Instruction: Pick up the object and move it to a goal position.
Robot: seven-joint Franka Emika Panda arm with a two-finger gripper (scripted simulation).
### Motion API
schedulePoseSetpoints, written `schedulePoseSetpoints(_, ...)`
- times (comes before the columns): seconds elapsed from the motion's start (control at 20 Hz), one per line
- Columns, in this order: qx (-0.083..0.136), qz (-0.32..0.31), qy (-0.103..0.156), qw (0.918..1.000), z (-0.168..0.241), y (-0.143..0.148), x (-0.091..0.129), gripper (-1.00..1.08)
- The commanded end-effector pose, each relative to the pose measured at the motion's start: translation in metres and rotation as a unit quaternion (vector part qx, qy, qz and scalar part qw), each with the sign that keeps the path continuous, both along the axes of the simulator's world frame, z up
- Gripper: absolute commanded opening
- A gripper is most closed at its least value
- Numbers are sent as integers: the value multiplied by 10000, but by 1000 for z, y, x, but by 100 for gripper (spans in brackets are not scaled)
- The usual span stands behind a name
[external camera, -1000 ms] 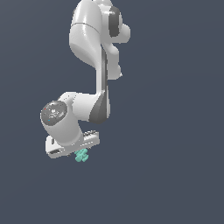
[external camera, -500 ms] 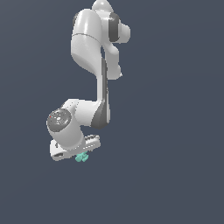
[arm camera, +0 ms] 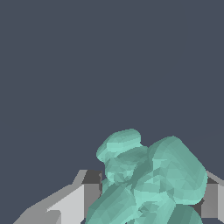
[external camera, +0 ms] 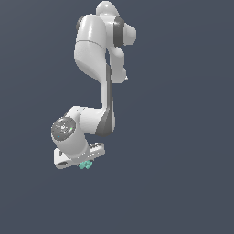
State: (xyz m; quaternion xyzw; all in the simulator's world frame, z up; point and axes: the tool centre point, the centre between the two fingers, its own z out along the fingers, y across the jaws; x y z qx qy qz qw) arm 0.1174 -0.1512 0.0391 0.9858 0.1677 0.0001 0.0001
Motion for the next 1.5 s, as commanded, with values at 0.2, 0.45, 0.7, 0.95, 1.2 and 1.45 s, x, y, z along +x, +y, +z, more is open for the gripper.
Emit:
schedulePoseSetpoints(0.2, 1, 1, 1, 10000, 0, 0, 0, -100)
schedulePoseSetpoints(0.45, 1, 1, 1, 10000, 0, 0, 0, -100)
schedulePoseSetpoints(0.7, 1, 1, 1, 10000, 3, 2, -3, -100)
schedulePoseSetpoints(0.95, 1, 1, 1, 10000, 11, 6, -9, -100)
schedulePoseSetpoints(1.2, 1, 1, 1, 10000, 24, 13, -20, -100)
schedulePoseSetpoints(1.45, 1, 1, 1, 10000, 46, 24, -37, -100)
